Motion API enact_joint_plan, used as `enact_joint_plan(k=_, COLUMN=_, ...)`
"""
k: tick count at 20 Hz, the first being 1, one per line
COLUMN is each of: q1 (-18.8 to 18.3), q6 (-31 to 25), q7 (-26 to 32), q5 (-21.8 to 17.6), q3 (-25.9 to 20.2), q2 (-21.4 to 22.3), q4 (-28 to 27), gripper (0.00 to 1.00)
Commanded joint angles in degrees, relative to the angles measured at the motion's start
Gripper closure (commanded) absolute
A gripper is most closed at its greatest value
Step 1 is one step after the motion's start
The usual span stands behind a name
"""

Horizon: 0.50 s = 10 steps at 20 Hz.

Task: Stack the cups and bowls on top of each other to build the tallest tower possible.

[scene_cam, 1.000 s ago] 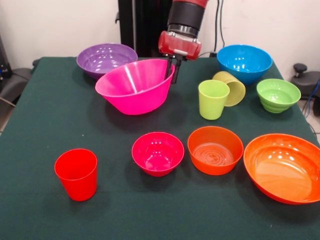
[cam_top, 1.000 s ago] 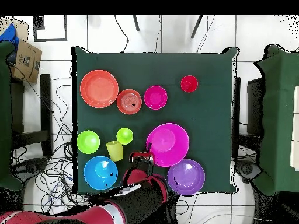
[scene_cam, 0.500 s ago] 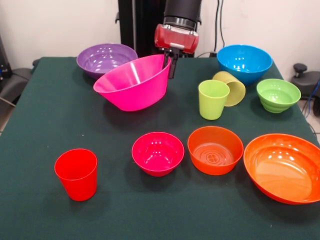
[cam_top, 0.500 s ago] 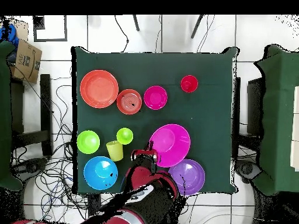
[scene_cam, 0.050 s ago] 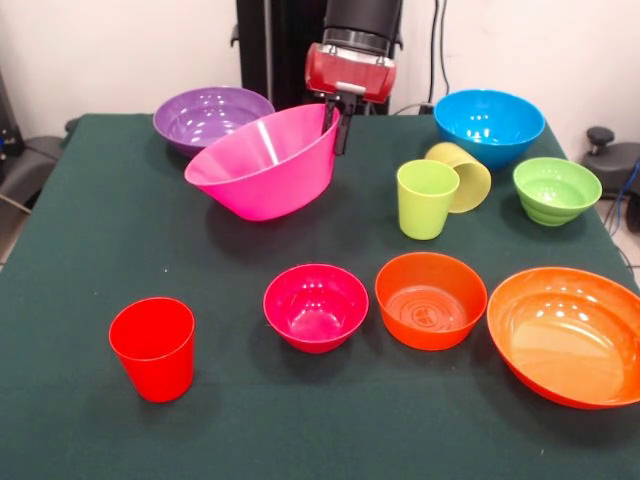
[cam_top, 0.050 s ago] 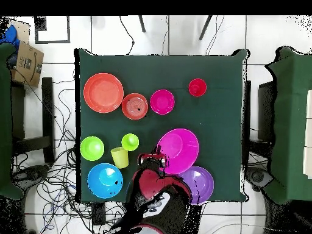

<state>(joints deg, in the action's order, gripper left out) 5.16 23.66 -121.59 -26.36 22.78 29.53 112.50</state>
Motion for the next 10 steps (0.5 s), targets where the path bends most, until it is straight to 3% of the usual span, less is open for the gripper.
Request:
enact_joint_plan(k=1, q1=-2.6, q6=-10.3, q7=-2.2, q5=-3.4, q3=-11.5, q2=3.6, q4=-5.9, gripper=1.0)
enact_joint_plan(k=10, q1=-4.4, q6=-16.9, q7=-0.1, q5=-3.5, q3=-16.2, q2=7.3, q4=-6.2, gripper=1.0)
